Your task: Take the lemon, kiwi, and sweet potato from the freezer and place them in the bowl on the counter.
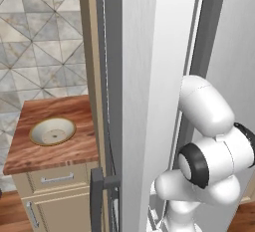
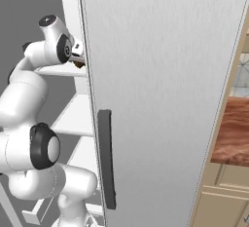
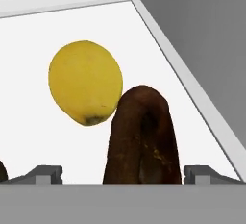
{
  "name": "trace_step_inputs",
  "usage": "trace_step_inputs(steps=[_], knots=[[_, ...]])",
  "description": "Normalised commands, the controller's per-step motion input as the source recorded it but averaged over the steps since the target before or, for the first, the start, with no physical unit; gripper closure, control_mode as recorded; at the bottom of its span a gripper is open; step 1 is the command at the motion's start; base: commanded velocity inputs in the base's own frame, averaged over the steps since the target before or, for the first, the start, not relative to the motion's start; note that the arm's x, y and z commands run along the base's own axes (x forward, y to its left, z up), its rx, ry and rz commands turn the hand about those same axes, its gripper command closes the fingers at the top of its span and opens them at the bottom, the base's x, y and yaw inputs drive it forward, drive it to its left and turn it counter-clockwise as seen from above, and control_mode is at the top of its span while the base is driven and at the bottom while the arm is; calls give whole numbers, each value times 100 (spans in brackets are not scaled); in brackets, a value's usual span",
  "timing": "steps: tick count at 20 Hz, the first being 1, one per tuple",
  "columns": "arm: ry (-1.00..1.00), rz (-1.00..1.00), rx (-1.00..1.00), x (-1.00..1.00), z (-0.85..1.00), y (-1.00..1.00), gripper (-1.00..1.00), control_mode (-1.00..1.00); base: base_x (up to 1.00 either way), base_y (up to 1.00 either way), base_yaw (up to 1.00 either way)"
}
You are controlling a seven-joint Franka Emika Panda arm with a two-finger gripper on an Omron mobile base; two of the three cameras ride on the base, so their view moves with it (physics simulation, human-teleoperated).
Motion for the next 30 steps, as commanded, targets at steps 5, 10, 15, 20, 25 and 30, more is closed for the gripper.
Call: trace_step_inputs(steps=[5, 10, 15, 20, 25, 30], knots=[[0, 0, 1, 0, -38, 0, 100, -100, 0, 0, 0], [0, 0, 0, 0, -2, 0, 100, -100, 0, 0, 0], [0, 0, 0, 0, 0, 0, 100, -100, 0, 0, 0], [0, 0, 0, -23, 0, 0, 100, -100, 0, 0, 0], [0, 9, 0, -42, 5, -1, 100, -100, 0, 0, 0], [0, 12, 0, -31, 10, 0, 100, -100, 0, 0, 0]])
